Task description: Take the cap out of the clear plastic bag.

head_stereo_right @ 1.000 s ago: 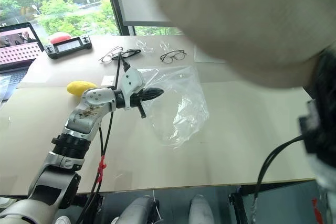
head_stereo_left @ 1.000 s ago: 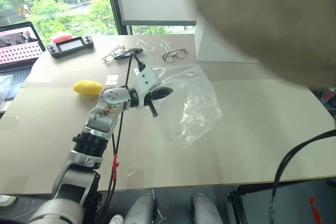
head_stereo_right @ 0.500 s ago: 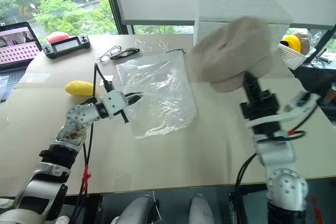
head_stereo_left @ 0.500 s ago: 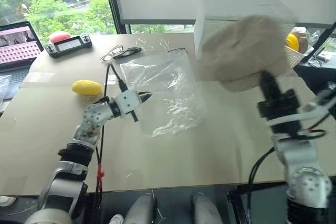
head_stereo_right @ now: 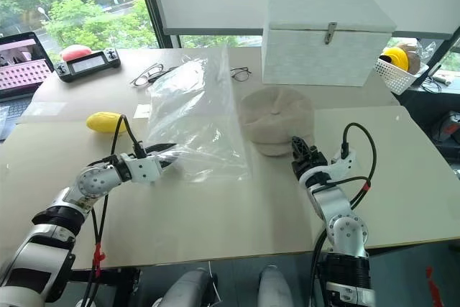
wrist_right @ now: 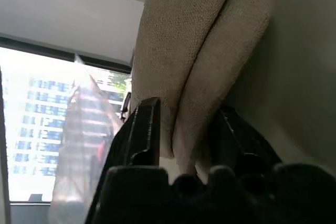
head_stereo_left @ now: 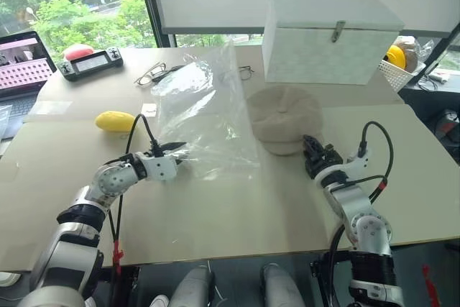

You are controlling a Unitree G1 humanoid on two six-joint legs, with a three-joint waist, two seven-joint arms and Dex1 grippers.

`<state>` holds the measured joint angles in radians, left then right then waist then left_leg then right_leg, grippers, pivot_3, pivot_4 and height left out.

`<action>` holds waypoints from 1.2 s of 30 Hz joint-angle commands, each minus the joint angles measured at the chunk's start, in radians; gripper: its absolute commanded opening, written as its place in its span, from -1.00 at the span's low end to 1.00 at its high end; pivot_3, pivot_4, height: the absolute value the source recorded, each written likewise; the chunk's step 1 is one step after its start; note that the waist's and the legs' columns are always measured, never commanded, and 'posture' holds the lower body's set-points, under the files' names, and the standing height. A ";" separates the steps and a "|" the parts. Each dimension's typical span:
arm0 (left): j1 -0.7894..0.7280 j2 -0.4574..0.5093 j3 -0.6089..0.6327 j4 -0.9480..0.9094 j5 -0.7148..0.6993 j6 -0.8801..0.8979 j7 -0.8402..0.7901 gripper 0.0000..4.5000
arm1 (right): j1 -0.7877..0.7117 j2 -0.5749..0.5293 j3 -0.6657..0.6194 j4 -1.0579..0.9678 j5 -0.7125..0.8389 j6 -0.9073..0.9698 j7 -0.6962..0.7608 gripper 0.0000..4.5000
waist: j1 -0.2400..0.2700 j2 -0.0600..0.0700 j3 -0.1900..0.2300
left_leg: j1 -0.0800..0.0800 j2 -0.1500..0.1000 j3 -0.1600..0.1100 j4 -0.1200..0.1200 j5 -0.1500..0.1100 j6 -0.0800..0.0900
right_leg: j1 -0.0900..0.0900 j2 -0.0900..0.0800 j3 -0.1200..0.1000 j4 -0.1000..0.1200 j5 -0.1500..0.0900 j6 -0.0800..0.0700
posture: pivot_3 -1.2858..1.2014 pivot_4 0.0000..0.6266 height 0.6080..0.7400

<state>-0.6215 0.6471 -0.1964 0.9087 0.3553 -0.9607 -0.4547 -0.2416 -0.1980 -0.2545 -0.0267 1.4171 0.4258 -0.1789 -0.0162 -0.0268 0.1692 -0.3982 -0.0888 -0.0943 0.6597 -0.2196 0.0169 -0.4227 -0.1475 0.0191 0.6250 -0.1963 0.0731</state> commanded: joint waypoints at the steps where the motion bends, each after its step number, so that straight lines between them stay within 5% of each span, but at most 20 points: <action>1: -0.013 0.007 -0.007 0.006 -0.004 -0.036 0.013 0.44 | 0.004 -0.016 -0.064 -0.017 -0.013 0.028 0.000 0.51 | 0.000 0.000 0.000 | 0.000 0.000 0.000 0.000 0.000 0.000 | 0.000 0.000 0.000 0.000 0.000 0.000 | 0.03 -0.52 1.00; 5: -0.011 0.002 -0.007 -0.009 -0.025 -0.058 0.003 0.98 | 0.013 -0.034 -0.115 -0.024 -0.013 0.056 0.005 1.00 | 0.001 0.000 0.000 | 0.000 0.000 0.000 0.000 0.000 0.000 | 0.000 0.000 0.000 0.000 0.000 0.000 | 0.03 -0.52 1.00; 12: 0.045 -0.019 -0.003 -0.159 -0.311 -0.019 -0.226 0.98 | 0.056 -0.071 -0.169 -0.091 0.001 0.126 0.018 1.00 | -0.003 0.000 0.000 | 0.000 0.001 0.000 0.000 0.000 0.000 | 0.000 0.000 0.000 0.000 0.000 0.000 | 0.03 -0.52 1.00; 16: 0.155 0.000 0.018 -0.443 -0.612 0.369 -0.463 0.98 | 0.125 -0.158 -0.188 -0.160 -0.034 0.182 0.029 1.00 | -0.011 0.001 0.000 | -0.001 0.001 0.000 0.000 0.000 0.001 | -0.001 0.000 0.001 0.000 0.000 0.000 | 0.03 -0.52 1.00; 22: 0.261 0.090 0.051 -0.836 -0.801 0.786 -0.568 0.98 | 0.203 -0.299 -0.261 -0.238 -0.027 0.237 0.039 1.00 | -0.019 0.001 0.000 | 0.001 0.002 0.000 0.001 0.000 0.001 | 0.001 0.000 0.002 -0.003 -0.002 0.001 | 0.03 -0.52 1.00; 26: 0.234 0.068 0.189 -0.967 -1.075 1.153 -0.433 0.98 | 0.256 -0.440 -0.221 -0.270 -0.273 0.215 0.107 1.00 | -0.021 0.002 0.000 | 0.002 0.003 0.000 0.001 0.000 0.001 | 0.002 0.000 0.003 -0.003 -0.007 0.008 | 0.03 -0.52 1.00; 30: 0.188 -0.012 0.320 -0.917 -1.177 1.328 -0.243 0.98 | 0.292 -0.510 -0.104 -0.261 -0.572 0.126 0.170 1.00 | -0.024 0.003 -0.001 | 0.004 0.002 0.002 0.001 0.000 0.001 | 0.003 0.000 0.003 -0.002 -0.008 0.010 | 0.03 -0.52 1.00; 36: 0.133 -0.135 0.485 -0.676 -1.029 1.282 0.130 0.98 | 0.287 -0.498 -0.031 -0.244 -0.862 0.004 0.192 1.00 | -0.021 0.003 -0.001 | 0.008 0.001 0.007 0.001 0.000 0.001 | 0.005 0.000 0.007 -0.002 -0.008 0.010 | 0.03 -0.52 1.00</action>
<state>-0.4846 0.5172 0.2336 0.1863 -0.7403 0.3725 -0.4275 0.0539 -0.6924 -0.2800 -0.2626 0.6445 0.4905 0.0106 -0.0375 -0.0241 0.1685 -0.3903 -0.0875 -0.0861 0.6603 -0.2200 0.0175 -0.4179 -0.1475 0.0267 0.6230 -0.2042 0.0827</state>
